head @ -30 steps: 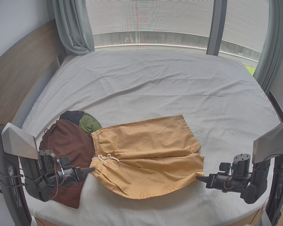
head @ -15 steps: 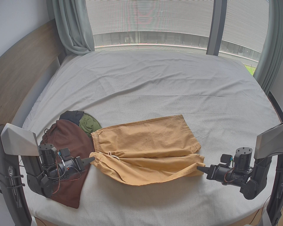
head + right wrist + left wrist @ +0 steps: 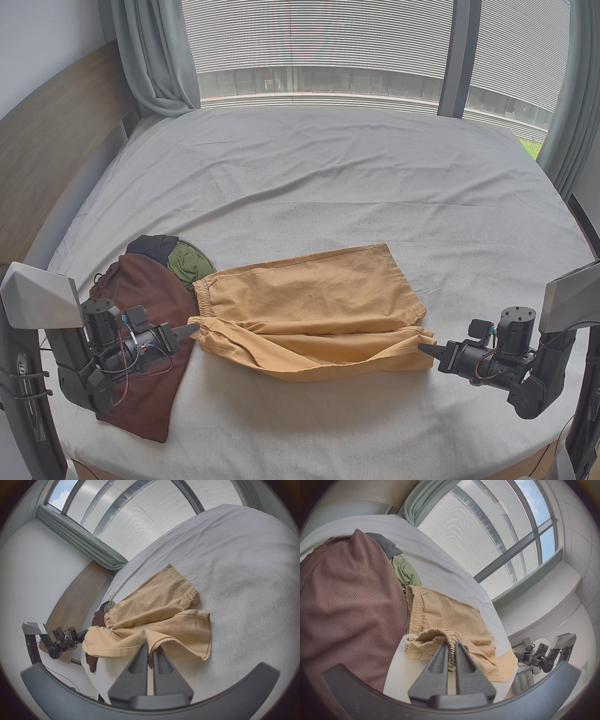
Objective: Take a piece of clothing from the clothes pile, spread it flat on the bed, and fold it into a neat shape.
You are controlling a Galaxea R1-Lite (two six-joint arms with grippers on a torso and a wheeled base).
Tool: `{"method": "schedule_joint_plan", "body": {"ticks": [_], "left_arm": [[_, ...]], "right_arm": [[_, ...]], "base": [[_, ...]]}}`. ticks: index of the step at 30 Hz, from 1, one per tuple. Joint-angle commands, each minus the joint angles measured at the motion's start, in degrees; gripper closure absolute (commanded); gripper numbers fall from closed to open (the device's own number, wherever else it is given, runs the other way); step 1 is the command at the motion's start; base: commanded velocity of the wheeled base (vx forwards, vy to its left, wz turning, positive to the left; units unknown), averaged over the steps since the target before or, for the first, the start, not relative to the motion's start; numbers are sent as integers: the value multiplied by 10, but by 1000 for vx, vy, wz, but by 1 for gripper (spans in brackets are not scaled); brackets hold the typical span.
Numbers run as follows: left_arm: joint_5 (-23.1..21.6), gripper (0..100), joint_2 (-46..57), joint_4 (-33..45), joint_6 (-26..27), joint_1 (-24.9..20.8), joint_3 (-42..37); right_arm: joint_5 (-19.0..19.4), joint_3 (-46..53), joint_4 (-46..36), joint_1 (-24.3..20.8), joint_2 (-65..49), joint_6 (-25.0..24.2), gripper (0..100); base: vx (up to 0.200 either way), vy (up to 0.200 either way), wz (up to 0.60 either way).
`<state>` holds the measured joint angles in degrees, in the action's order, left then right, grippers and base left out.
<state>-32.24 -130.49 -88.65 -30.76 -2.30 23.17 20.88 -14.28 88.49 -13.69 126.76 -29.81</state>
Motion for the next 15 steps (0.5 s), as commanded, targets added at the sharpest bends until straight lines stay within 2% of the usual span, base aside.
{"method": "schedule_joint_plan", "body": {"ticks": [1, 15], "left_arm": [[0, 100, 5, 0, -1, 2, 1], [1, 100, 35, 0, -37, 1, 6]], "right_arm": [[0, -1, 0, -1, 1, 0, 100], [-2, -21, -1, -3, -10, -1, 100]], "base": [[0, 0, 0], [0, 0, 0]]}}
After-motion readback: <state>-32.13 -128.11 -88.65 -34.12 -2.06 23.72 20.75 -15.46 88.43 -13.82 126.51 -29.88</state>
